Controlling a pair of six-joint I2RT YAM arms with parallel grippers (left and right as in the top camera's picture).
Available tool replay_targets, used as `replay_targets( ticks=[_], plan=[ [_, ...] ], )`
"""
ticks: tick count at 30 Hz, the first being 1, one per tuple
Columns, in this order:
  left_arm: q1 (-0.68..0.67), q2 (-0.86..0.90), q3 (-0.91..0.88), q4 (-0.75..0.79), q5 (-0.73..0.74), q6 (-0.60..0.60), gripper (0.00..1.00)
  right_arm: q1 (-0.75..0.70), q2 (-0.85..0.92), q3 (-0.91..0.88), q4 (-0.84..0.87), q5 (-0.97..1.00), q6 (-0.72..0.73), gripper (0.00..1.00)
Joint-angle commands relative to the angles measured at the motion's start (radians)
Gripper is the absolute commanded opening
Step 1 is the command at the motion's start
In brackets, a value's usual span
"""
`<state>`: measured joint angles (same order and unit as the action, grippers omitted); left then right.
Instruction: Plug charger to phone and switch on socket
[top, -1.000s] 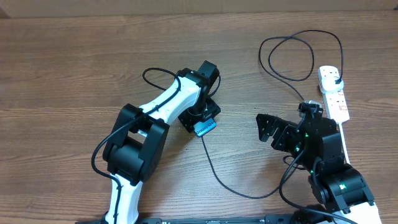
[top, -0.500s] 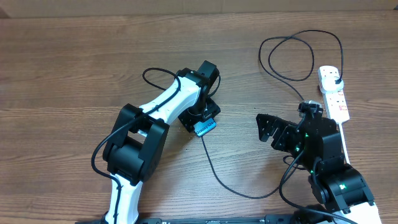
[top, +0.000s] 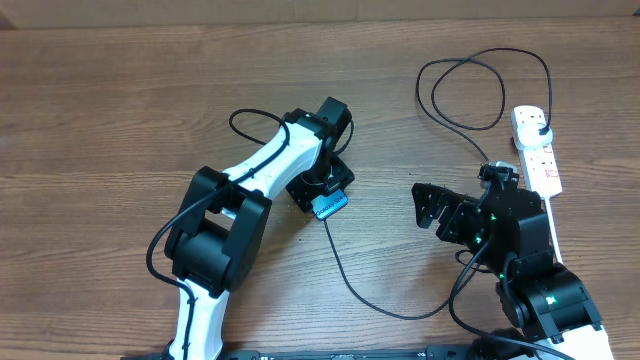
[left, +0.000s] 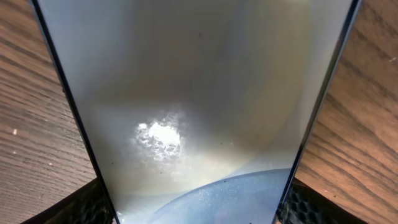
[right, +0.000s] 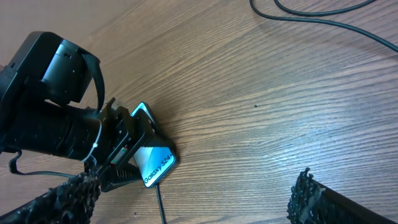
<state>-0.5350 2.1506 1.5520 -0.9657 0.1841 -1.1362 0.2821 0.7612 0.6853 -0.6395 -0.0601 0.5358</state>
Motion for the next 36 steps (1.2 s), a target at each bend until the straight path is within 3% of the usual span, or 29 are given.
replay_targets(
  ticks=[1,9,20,36],
  plan=[
    [0.006,0.046,0.035,0.004,0.053,0.049,0.04,-0.005,0.004,0.013,0.002,0.006,-0.014,1.0],
    [0.018,0.046,0.184,-0.055,0.089,0.112,0.04,-0.005,0.131,-0.018,0.05,-0.102,-0.071,1.0],
    [0.075,0.046,0.267,-0.058,0.2,0.119,0.04,0.005,0.38,-0.018,0.254,-0.271,-0.072,1.0],
    [0.077,0.044,0.309,-0.058,0.253,0.1,0.04,0.098,0.71,-0.018,0.643,-0.275,0.074,0.92]
  ],
)
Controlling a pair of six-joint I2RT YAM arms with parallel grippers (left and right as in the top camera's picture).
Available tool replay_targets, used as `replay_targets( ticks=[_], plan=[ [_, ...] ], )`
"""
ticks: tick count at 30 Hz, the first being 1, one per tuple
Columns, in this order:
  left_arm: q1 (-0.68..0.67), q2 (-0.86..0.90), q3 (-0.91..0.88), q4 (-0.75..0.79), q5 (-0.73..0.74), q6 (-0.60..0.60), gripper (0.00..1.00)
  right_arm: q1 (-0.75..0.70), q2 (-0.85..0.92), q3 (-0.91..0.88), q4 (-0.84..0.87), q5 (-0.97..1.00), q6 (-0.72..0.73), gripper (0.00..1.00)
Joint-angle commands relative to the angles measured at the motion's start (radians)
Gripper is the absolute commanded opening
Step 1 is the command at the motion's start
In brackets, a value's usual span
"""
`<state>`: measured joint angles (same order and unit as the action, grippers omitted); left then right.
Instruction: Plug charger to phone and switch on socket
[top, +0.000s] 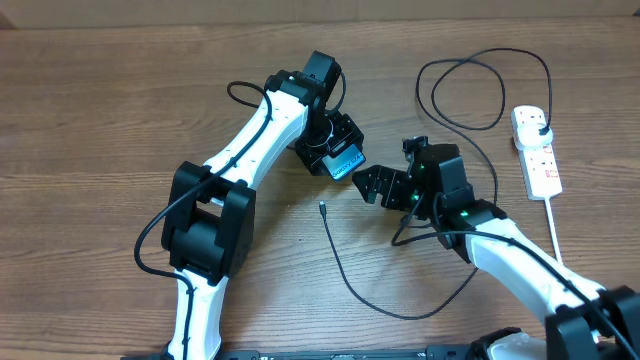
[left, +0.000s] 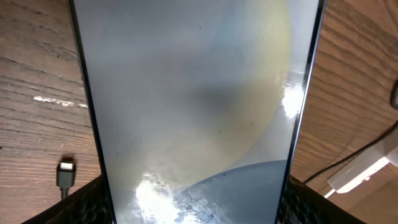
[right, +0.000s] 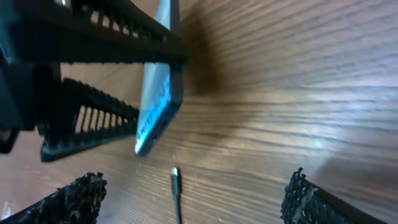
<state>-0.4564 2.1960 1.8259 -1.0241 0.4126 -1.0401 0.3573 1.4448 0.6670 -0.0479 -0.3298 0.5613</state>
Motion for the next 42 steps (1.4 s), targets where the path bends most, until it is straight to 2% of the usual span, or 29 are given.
replay_targets(
  ticks=[1,4,10,17,23,26,30,35,42],
  plan=[
    [-0.003,-0.001,0.035,0.0,0.022,0.004,0.04,0.032,0.038,0.0,0.079,-0.005,0.06,0.91],
    [-0.003,-0.001,0.035,0.0,0.023,0.004,0.04,0.064,0.068,0.001,0.146,0.008,0.08,0.86],
    [-0.003,-0.001,0.035,-0.007,0.023,0.004,0.04,0.08,0.11,0.001,0.174,0.128,0.197,0.78],
    [-0.003,-0.001,0.035,-0.011,0.023,0.004,0.04,0.081,0.181,0.005,0.375,0.134,0.28,0.65],
    [-0.003,-0.001,0.035,-0.011,0.023,0.004,0.04,0.094,0.308,0.072,0.384,0.116,0.307,0.59],
    [-0.003,-0.001,0.035,-0.011,0.023,0.004,0.04,0.098,0.344,0.103,0.384,0.116,0.307,0.5],
    [-0.003,-0.001,0.035,-0.011,0.013,0.004,0.04,0.099,0.348,0.123,0.384,0.114,0.307,0.28],
    [-0.003,-0.001,0.035,-0.011,0.0,0.005,0.04,0.099,0.348,0.125,0.379,0.092,0.307,0.06],
    [-0.003,-0.001,0.035,-0.011,0.0,0.013,0.05,0.099,0.347,0.125,0.369,0.082,0.309,0.04]
  ],
)
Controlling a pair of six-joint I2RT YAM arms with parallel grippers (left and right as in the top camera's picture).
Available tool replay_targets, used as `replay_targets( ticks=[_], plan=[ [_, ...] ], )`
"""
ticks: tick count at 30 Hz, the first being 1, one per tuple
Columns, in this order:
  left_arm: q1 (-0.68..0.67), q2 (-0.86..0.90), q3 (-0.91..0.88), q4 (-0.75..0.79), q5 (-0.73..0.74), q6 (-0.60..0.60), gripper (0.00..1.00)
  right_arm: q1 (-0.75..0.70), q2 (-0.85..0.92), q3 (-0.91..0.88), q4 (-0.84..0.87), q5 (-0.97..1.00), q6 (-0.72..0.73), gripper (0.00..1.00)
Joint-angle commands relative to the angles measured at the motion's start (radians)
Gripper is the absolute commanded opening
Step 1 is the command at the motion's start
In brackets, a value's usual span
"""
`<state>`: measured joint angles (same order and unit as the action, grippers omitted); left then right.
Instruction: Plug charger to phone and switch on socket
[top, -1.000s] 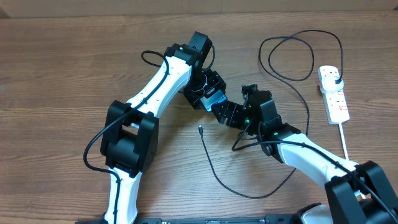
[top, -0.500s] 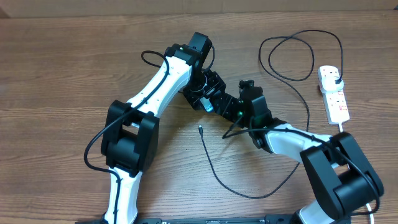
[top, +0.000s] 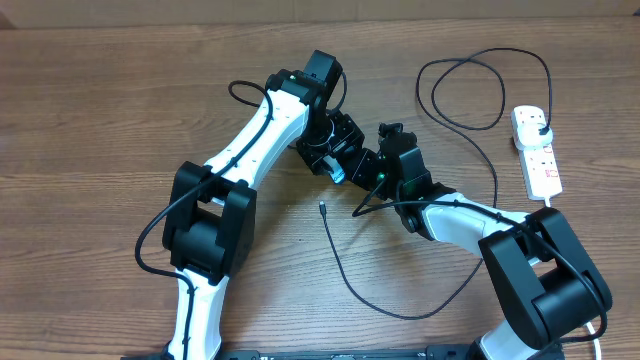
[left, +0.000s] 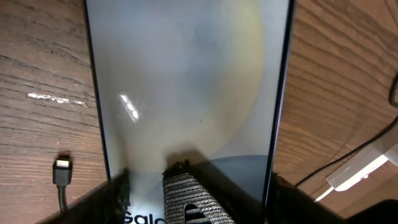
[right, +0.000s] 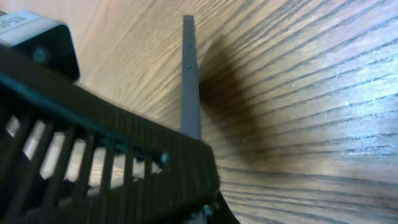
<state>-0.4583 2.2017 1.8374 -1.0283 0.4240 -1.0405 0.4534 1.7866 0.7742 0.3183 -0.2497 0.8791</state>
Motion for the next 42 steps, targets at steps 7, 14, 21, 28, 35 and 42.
replay_targets(
  ticks=[7,14,21,28,35,42],
  plan=[
    [0.0,-0.013,0.024,-0.013,-0.008,0.079,1.0,-0.008,0.005,0.018,-0.011,0.002,0.008,0.04],
    [0.019,-0.095,0.024,-0.055,-0.133,0.195,1.0,-0.06,-0.024,0.018,-0.087,-0.061,0.003,0.03],
    [0.076,-0.197,0.015,-0.135,-0.225,0.303,1.0,-0.128,-0.183,0.018,-0.208,-0.179,-0.062,0.04],
    [0.114,-0.331,-0.135,-0.071,-0.22,0.322,1.0,-0.128,-0.415,0.018,-0.454,-0.179,-0.154,0.04],
    [0.126,-0.564,-0.477,0.161,-0.179,0.295,1.0,-0.128,-0.603,0.016,-0.629,-0.204,-0.182,0.04],
    [0.198,-0.828,-0.818,0.465,-0.034,0.267,1.0,-0.126,-0.665,-0.03,-0.644,-0.262,-0.176,0.04]
  ],
)
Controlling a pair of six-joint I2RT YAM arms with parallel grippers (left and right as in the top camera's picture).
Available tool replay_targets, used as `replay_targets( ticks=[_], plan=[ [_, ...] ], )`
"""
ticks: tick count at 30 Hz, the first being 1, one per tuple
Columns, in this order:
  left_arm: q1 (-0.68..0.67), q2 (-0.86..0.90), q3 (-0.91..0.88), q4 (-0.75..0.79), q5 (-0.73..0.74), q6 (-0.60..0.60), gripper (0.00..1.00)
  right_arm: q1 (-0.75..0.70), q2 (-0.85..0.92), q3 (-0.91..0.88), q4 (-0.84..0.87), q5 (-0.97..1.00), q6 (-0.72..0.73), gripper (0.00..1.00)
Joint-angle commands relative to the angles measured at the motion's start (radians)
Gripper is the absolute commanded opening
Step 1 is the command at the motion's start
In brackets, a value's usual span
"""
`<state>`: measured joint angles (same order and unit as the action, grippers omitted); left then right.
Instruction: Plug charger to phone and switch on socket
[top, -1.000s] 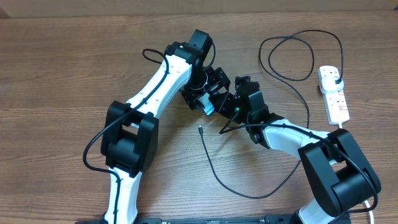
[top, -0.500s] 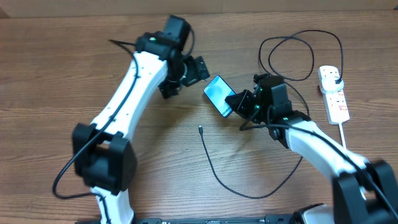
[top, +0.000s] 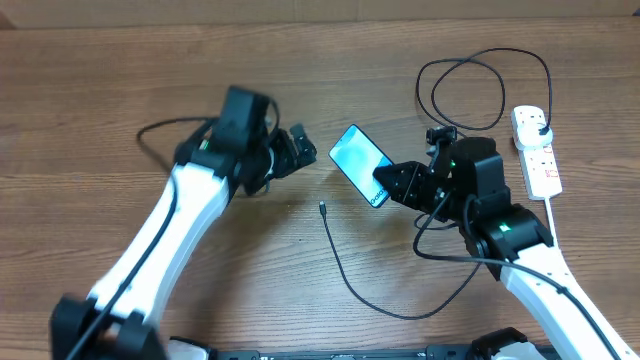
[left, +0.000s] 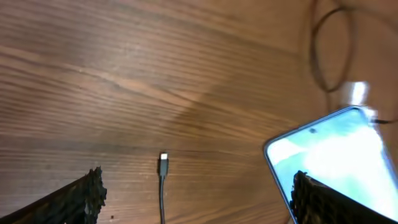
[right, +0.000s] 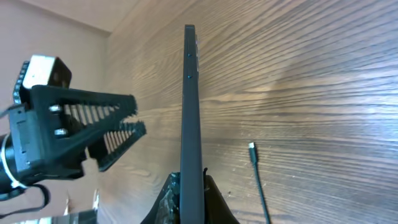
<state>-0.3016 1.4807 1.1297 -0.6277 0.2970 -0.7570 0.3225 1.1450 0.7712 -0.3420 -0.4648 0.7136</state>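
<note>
The phone (top: 358, 163), screen lit, is off the table with my right gripper (top: 385, 188) shut on its lower end. The right wrist view shows the phone (right: 191, 106) edge-on, clamped between the right gripper (right: 189, 200) pads. My left gripper (top: 303, 152) stands open and empty to the left of the phone, its fingertips (left: 93, 194) wide apart. The charger plug (top: 322, 208) lies loose on the wood below the phone, also showing as a plug (left: 163, 160) in the left wrist view. The white socket strip (top: 535, 150) lies at the far right.
The black charger cable (top: 380, 300) runs from the plug in a curve under my right arm. A loose coil of it (top: 470, 90) lies behind the right gripper, beside the strip. The wooden table (top: 100, 100) ends at the back wall.
My left gripper has let go of the phone and drawn back to the left, open. My right gripper now holds the phone alone and has carried it a little to the right.
First my left gripper was shut on the phone at the table's middle, by the plug, with the right gripper open far to the right. Then the phone was held farther back, the plug lying free. Then the right gripper closed in on it, and now holds it.
</note>
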Motion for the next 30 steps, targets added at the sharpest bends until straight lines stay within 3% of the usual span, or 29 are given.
replay_targets(
  ticks=[1,5,12,19,30],
  plan=[
    [0.055,-0.142,-0.157,0.103,0.109,-0.023,1.0,0.005,-0.023,-0.035,0.018,-0.048,-0.006,0.04],
    [0.116,-0.262,-0.337,0.262,0.205,-0.029,1.0,0.005,-0.023,-0.068,0.075,-0.07,0.035,0.04],
    [0.165,-0.34,-0.596,0.648,0.381,-0.047,1.0,0.016,-0.018,-0.161,0.336,-0.129,0.187,0.04],
    [0.164,-0.34,-0.744,1.009,0.403,-0.147,1.0,0.103,0.07,-0.209,0.577,-0.086,0.325,0.04],
    [0.165,-0.278,-0.756,1.229,0.392,-0.194,1.0,0.187,0.382,-0.209,1.064,-0.079,0.522,0.04]
  ],
)
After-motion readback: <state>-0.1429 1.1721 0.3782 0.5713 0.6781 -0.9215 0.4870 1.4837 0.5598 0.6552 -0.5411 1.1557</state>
